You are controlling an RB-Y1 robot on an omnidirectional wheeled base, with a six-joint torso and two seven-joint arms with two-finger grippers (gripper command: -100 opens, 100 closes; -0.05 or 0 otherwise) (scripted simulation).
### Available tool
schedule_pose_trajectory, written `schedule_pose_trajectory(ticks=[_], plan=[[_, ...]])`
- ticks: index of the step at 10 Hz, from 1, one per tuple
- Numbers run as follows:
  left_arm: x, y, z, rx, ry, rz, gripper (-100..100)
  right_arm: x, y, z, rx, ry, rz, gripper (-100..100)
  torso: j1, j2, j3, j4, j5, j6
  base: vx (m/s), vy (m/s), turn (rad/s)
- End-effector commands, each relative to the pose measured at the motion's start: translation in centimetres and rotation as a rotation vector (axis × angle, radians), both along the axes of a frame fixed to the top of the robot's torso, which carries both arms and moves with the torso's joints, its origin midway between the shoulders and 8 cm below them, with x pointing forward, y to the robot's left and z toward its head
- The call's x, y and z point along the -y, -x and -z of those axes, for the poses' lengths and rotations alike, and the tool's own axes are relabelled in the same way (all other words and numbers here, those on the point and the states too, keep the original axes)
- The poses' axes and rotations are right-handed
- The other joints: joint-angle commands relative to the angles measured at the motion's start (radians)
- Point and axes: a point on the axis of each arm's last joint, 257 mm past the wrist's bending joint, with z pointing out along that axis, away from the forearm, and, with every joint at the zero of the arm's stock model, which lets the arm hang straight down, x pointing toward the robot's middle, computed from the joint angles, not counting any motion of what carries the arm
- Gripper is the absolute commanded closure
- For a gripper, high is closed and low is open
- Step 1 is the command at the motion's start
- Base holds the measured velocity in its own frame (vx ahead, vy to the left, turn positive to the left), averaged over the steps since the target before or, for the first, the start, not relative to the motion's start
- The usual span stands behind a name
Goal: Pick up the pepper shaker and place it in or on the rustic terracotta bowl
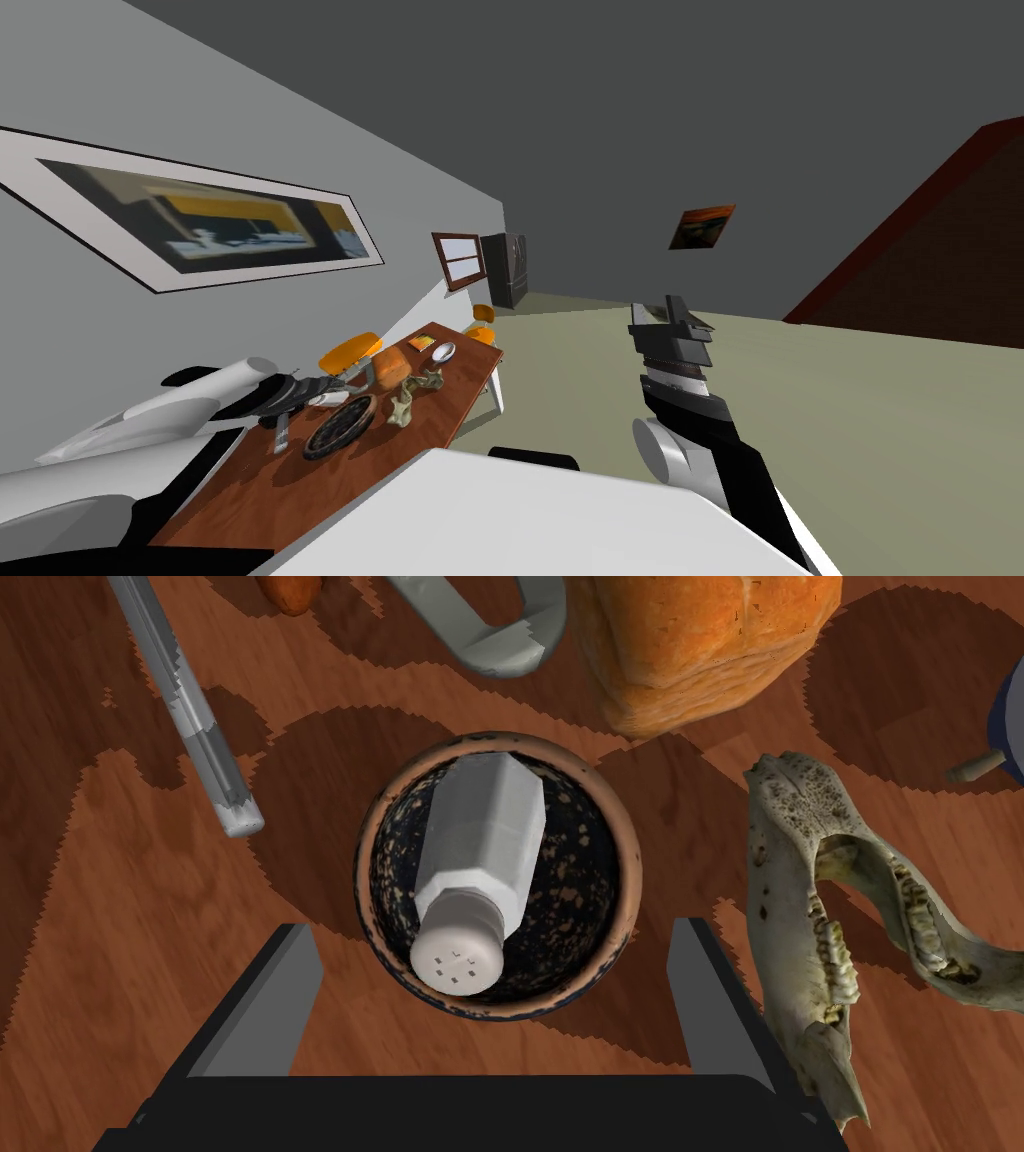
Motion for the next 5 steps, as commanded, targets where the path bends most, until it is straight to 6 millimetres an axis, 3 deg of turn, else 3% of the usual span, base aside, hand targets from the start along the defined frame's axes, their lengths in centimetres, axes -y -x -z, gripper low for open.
schedule_pose_trajectory(ticks=[1, 2, 4, 5], plan=[[-0.6, -0.1, -2.0, 0.009, -0.004, -0.005, -100, 0.0, 0.0, 0.0, 0.000, 0.000, 0.000, 0, 0.000, 0.000, 0.000, 0.000, 0.000, 0.000, -0.024, -0.035, -0.019], [-0.6, -0.1, -2.0, 0.009, -0.004, -0.005, -100, 0.0, 0.0, 0.0, 0.000, 0.000, 0.000, 0, -0.001, 0.000, 0.000, 0.000, 0.000, 0.000, -0.028, -0.033, -0.013], [-1.2, -0.4, -4.6, 0.018, -0.013, -0.007, -100, 0.0, 0.0, 0.0, 0.000, 0.000, 0.000, 0, 0.000, 0.001, 0.001, 0.000, 0.000, 0.000, -0.019, -0.033, -0.020], [-1.2, -0.4, -4.6, 0.017, -0.014, -0.006, -100, 0.0, 0.0, 0.0, 0.000, 0.000, 0.000, 0, -0.001, 0.001, 0.001, 0.000, 0.000, 0.000, -0.020, -0.033, -0.008]])
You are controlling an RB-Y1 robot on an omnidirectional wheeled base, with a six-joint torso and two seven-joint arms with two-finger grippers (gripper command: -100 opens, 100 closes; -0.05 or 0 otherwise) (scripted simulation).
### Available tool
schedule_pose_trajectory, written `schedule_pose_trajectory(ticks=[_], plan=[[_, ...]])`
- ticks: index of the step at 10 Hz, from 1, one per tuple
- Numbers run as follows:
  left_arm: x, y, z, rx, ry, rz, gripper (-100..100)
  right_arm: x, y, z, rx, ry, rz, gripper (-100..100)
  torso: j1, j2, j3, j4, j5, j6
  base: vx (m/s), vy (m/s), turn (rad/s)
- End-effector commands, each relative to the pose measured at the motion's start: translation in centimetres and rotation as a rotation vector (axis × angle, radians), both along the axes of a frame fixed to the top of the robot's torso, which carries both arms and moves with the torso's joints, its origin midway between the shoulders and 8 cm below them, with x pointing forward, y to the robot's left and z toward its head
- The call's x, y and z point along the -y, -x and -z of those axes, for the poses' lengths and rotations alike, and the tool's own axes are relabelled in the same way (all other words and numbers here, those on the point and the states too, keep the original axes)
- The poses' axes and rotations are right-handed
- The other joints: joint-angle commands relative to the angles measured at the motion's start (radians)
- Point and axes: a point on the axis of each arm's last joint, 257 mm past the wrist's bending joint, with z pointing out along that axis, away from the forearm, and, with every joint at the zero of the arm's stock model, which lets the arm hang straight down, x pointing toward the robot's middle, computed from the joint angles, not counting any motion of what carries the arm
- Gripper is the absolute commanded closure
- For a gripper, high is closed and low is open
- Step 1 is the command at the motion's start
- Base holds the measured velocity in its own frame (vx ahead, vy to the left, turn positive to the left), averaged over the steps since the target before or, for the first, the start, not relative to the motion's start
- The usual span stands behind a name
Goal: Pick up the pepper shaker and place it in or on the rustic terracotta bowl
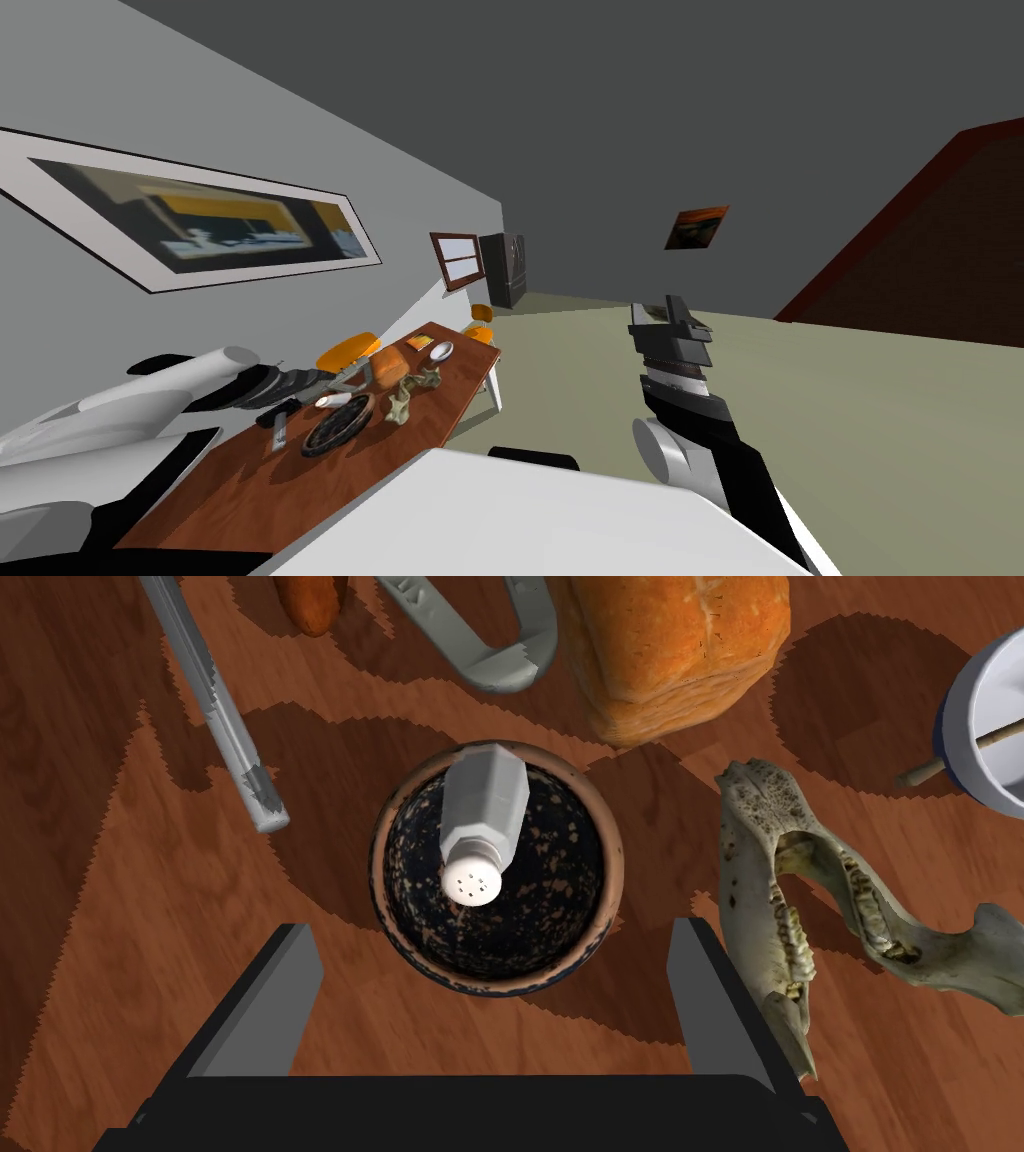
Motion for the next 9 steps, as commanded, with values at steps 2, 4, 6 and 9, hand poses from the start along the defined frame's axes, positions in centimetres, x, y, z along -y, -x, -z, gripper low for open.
schedule_pose_trajectory(ticks=[2, 4, 6, 9], plan=[[-0.55, -0.47, -2.84, 0.006, -0.012, 0.002, -100, 0.00, 0.00, 0.00, 0.000, 0.000, 0.000, 0, 0.000, 0.000, 0.000, 0.000, 0.000, 0.000, -0.031, -0.038, -0.024], [-0.34, -0.52, -2.34, 0.003, -0.012, 0.004, 0, 0.00, 0.00, 0.00, 0.000, 0.000, 0.000, 0, 0.001, 0.000, 0.000, 0.000, 0.000, 0.000, -0.006, -0.009, -0.001], [-0.34, -0.51, -2.33, 0.003, -0.012, 0.005, 0, 0.00, 0.00, 0.00, 0.000, 0.000, 0.000, 0, 0.002, -0.001, -0.001, 0.000, 0.001, 0.000, 0.000, 0.000, 0.000], [-0.34, -0.51, -2.33, 0.003, -0.012, 0.005, 0, 0.00, 0.00, 0.00, 0.000, 0.000, 0.000, 0, 0.003, -0.001, -0.001, 0.000, 0.001, 0.000, 0.000, 0.000, 0.000]])
